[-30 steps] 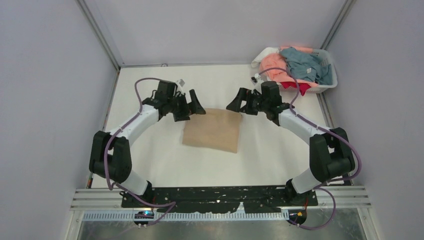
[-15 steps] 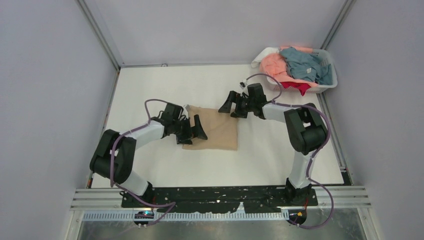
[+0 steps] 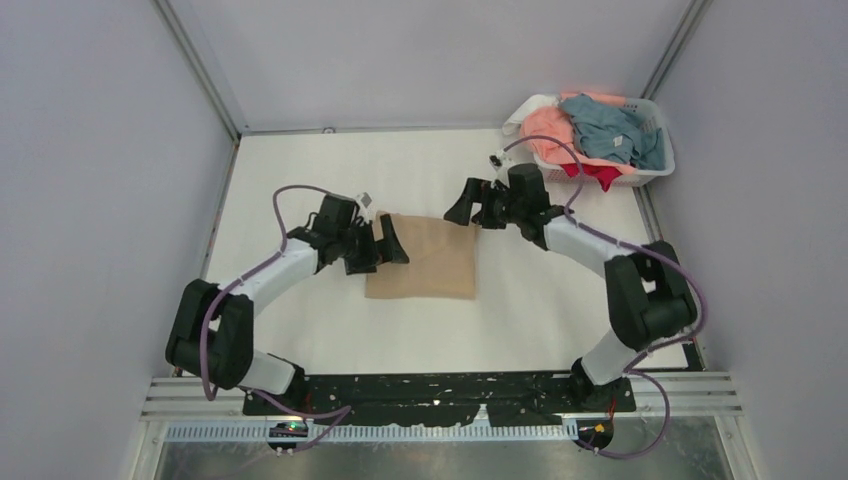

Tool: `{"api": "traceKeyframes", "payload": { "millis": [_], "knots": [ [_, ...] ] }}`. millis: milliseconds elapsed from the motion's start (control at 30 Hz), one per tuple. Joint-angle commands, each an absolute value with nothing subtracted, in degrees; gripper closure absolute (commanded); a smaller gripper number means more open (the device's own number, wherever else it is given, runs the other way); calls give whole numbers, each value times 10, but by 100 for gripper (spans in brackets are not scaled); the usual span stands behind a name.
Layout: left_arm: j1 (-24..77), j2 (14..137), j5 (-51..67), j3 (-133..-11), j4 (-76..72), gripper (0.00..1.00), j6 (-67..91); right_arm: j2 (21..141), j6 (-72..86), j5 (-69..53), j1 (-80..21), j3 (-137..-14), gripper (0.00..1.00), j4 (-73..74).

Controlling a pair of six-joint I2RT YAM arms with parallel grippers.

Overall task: Fold and stack the t-shirts
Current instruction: Smooth out wrinkles on the folded tshirt

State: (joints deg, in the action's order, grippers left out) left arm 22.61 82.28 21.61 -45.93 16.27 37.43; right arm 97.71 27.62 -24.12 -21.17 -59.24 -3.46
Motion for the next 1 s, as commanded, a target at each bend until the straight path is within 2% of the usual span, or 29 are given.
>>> {"api": "traceKeyframes", "payload": {
  "millis": [0,200,367,567,733,967],
  "knots": [
    [192,837,198,-575,177,0,364,844,259,-261,-247,-495,5,-114],
    [184,980,249,-706,160,0,357,794,289,-309,-331,-360,5,-206],
    [182,1082,260,-779,173,0,361,805,299,-316,-342,-302,5,-248],
    [162,1161,186,-818,255,0,375,829,296,-276,-342,-259,5,-228],
    [139,1127,268,-777,187,0,383,795,264,-248,-341,-257,5,-187],
    [142,1001,212,-772,240,0,330,692,266,-223,-342,-279,5,-179]
  ]
}}
